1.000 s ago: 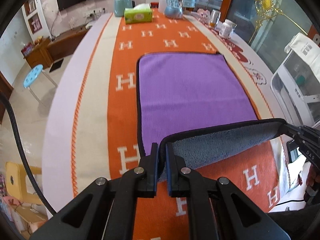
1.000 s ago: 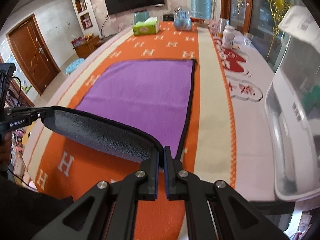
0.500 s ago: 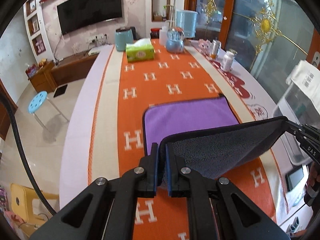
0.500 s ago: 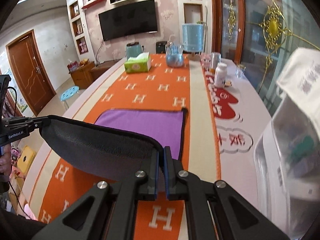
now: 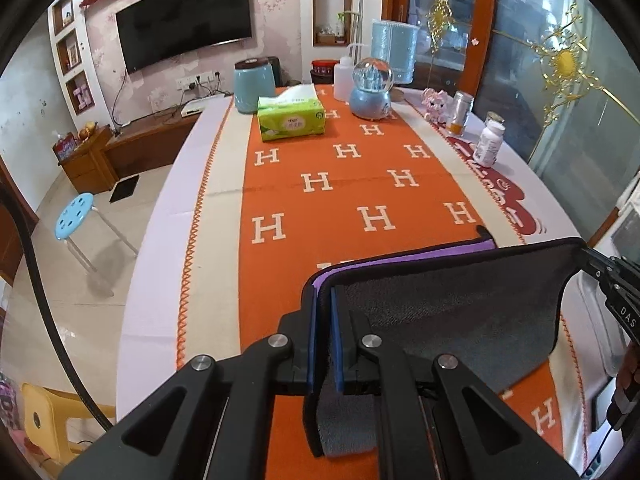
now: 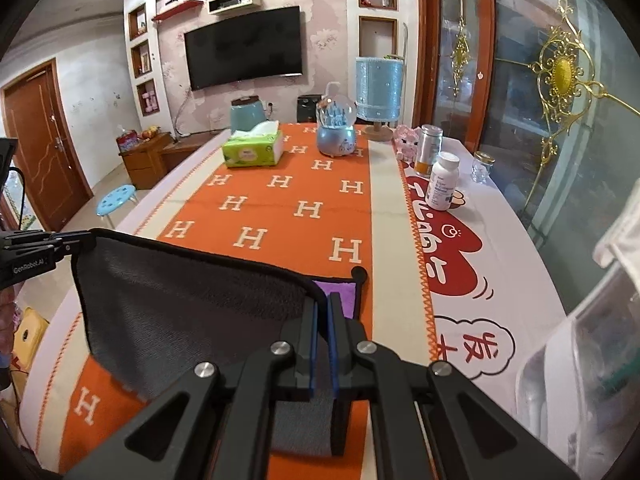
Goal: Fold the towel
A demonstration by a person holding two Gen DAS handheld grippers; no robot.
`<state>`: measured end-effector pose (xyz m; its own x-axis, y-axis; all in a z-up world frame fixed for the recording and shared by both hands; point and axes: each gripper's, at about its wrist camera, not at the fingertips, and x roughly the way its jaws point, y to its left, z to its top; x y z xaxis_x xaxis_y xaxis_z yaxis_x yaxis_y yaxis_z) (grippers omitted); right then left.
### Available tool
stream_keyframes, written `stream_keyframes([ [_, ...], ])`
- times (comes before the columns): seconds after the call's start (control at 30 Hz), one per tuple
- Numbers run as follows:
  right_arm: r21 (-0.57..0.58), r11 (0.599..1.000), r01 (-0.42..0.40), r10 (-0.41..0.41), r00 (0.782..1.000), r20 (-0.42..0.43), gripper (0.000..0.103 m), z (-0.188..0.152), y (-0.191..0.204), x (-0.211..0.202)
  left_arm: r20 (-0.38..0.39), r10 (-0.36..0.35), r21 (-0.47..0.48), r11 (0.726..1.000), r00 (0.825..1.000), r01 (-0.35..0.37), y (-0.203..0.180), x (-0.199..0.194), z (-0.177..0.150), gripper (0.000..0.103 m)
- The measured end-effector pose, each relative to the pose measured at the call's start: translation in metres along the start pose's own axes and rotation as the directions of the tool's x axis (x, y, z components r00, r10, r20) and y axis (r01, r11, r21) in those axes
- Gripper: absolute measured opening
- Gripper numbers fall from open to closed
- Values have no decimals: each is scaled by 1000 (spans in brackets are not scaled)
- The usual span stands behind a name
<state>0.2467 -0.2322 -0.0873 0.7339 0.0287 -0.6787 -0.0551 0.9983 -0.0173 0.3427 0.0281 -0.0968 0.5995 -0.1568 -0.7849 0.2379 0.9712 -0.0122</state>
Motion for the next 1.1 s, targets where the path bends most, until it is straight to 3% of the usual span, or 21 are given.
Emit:
stream_keyframes([
  [0.33,-8,999,53,-54,998,-37,4,-4,1,59,-88,-48,-58,997,995,43,11,70,-7,5],
  [0.7,-29,995,92,-92,996,4,6,-13,5,94,-82,-123,-170,980,989,108,26,103,-17,5],
  [0.8,-23,994,105,-105,994,-14,10,-15,5,102,-88,-118,-180,979,989,101,27,106,-18,15],
  [0.87,-15,994,107,-107,994,-22,18,-15,4,104,-89,-115,-190,977,989,96,28,106,-19,25],
  [0.93,0,995,99,-99,995,-22,35,-15,3,104,-87,-108,-191,978,990,90,28,104,-18,33],
  [1.0,6,995,95,-95,995,-13,43,-14,3,100,-85,-98,-189,979,992,81,28,101,-17,40],
  [1.1,11,996,89,-89,996,-3,54,-12,3,93,-78,-91,-187,979,993,75,26,92,-17,58],
])
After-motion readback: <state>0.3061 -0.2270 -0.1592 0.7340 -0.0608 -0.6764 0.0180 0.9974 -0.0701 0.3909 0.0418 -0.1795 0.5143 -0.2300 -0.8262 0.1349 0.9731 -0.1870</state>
